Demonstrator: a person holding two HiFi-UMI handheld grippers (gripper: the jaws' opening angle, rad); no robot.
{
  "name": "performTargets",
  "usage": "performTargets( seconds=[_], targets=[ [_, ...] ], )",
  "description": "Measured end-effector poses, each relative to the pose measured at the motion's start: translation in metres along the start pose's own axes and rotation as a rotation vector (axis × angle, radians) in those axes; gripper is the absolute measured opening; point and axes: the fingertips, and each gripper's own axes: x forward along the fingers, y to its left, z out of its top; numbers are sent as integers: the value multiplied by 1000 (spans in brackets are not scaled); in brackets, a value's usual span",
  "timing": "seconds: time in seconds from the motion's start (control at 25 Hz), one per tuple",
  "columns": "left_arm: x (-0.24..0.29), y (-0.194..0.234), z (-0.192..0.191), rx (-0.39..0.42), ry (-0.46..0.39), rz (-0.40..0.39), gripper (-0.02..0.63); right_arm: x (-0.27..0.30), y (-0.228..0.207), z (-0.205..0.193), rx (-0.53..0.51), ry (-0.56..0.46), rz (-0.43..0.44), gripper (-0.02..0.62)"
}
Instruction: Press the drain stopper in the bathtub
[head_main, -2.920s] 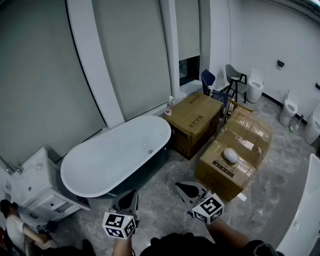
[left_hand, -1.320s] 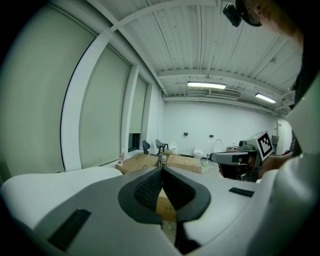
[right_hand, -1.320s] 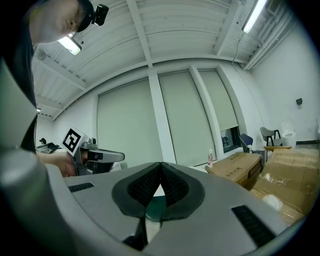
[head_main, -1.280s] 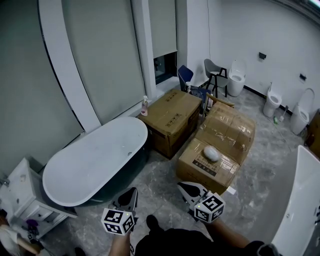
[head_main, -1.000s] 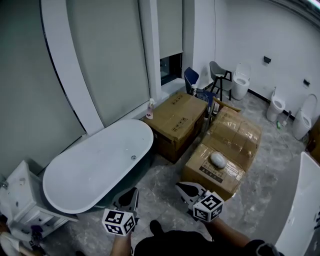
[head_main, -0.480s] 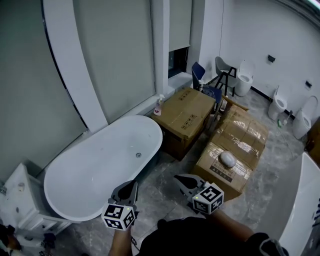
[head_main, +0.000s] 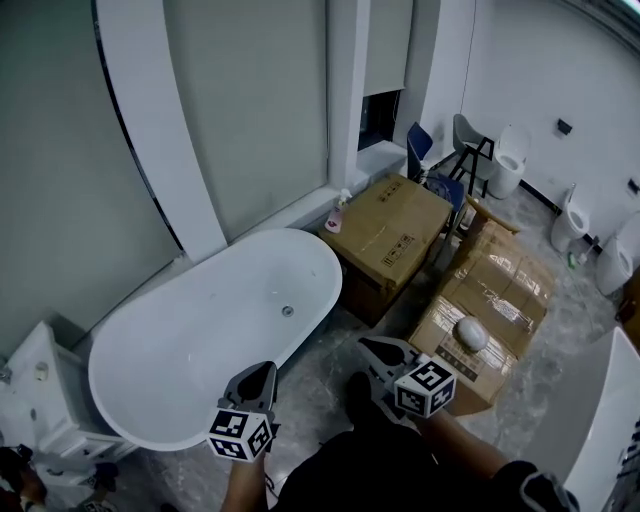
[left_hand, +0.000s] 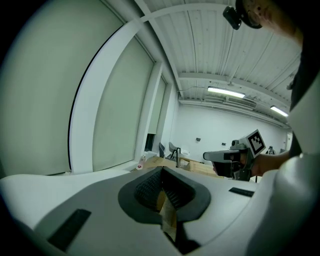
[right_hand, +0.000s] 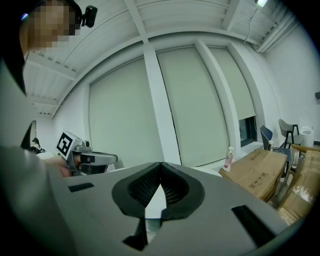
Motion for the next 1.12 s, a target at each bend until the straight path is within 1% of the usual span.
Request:
performTargets(
  seconds=[0.12,0.24,0.32,0.44,0.52,0.76,0.96,1.12],
  targets=[
    [27,29,6,-16,10,48,11,34,-37,10,-4,16,15,14],
    [66,60,13,-38,16,98,11,76,-75,19,12,27,61,14],
    [99,73,20,-58,27,113,11,104,-100,28,8,46,89,14],
    [152,84,30,-72,54,106,11,139,-137,42,-13,71,128,14],
    [189,94,33,-77,78,100,11,159,-164,46,-26,93,138,14],
    [293,113,54,-83,97,68,11,199,-242,45,26,131,156,14],
    [335,111,73,-60,90,68,11,214,-279,53,10,136,186,14],
    [346,124,69,-68,113,83,11,232,-287,59,18,123,194,14]
  ],
)
